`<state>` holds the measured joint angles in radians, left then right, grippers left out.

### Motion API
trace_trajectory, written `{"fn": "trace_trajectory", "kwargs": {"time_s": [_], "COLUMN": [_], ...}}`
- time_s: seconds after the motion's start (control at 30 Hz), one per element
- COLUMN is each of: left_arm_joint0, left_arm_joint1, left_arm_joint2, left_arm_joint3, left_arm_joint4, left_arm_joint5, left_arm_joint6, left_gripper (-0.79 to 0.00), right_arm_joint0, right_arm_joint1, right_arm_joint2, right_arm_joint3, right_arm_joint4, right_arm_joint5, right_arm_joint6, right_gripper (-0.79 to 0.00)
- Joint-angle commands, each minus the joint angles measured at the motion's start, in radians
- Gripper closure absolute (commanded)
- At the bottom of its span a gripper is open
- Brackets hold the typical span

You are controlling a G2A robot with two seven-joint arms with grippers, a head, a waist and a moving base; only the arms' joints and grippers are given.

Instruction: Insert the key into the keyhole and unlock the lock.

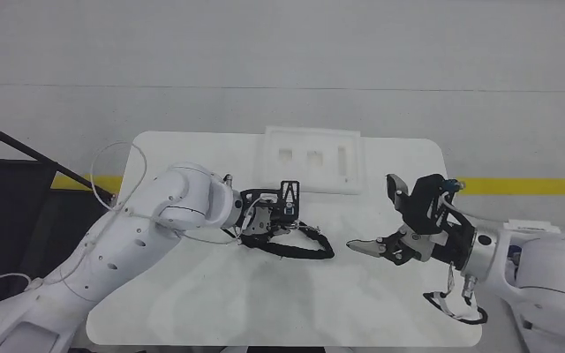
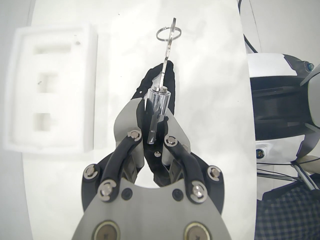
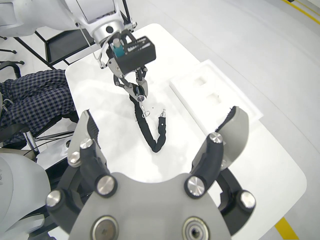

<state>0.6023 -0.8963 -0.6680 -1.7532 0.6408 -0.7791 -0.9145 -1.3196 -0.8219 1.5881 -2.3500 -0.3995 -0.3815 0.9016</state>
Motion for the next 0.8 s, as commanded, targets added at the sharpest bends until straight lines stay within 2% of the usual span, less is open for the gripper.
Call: {"fn": "trace_trajectory", "kwargs": {"time_s": [0.0, 0.27, 0.4, 0.43, 0.47, 0.5, 0.63, 0.77], "left_arm_joint0": [0.011, 0.03, 0.033, 0.031, 0.028, 0.027, 0.014, 0.006], "left_arm_joint1": [-0.01, -0.054, -0.076, -0.081, -0.086, -0.091, -0.106, -0.107], "left_arm_joint2": [0.03, 0.126, 0.161, 0.168, 0.176, 0.184, 0.192, 0.166], "left_arm_joint3": [0.011, 0.078, 0.113, 0.12, 0.124, 0.128, 0.147, 0.152], "left_arm_joint4": [0.05, 0.206, 0.232, 0.236, 0.246, 0.247, 0.242, 0.225], "left_arm_joint5": [0.016, 0.073, 0.057, 0.05, 0.044, 0.037, 0.009, -0.051], "left_arm_joint6": [0.021, 0.077, 0.116, 0.122, 0.12, 0.122, 0.144, 0.21], "left_gripper": [0.0, 0.0, 0.0, -0.052, -0.336, -0.779, -0.785, -0.785], "right_arm_joint0": [-0.016, -0.063, -0.077, -0.08, -0.082, -0.084, -0.088, -0.087], "right_arm_joint1": [0.001, 0.003, 0.004, 0.004, 0.004, 0.004, 0.005, 0.005], "right_arm_joint2": [0.026, 0.085, 0.096, 0.097, 0.097, 0.097, 0.09, 0.081], "right_arm_joint3": [0.0, 0.0, 0.0, 0.0, 0.0, 0.0, 0.0, 0.007], "right_arm_joint4": [0.008, 0.027, 0.03, 0.03, 0.031, 0.031, 0.037, 0.039], "right_arm_joint5": [-0.003, -0.011, -0.014, -0.015, -0.016, -0.015, -0.012, -0.011], "right_arm_joint6": [-0.008, -0.023, -0.027, -0.027, -0.027, -0.028, -0.031, -0.038], "right_gripper": [-0.785, -0.785, -0.785, -0.785, -0.785, -0.785, -0.785, -0.785]}}
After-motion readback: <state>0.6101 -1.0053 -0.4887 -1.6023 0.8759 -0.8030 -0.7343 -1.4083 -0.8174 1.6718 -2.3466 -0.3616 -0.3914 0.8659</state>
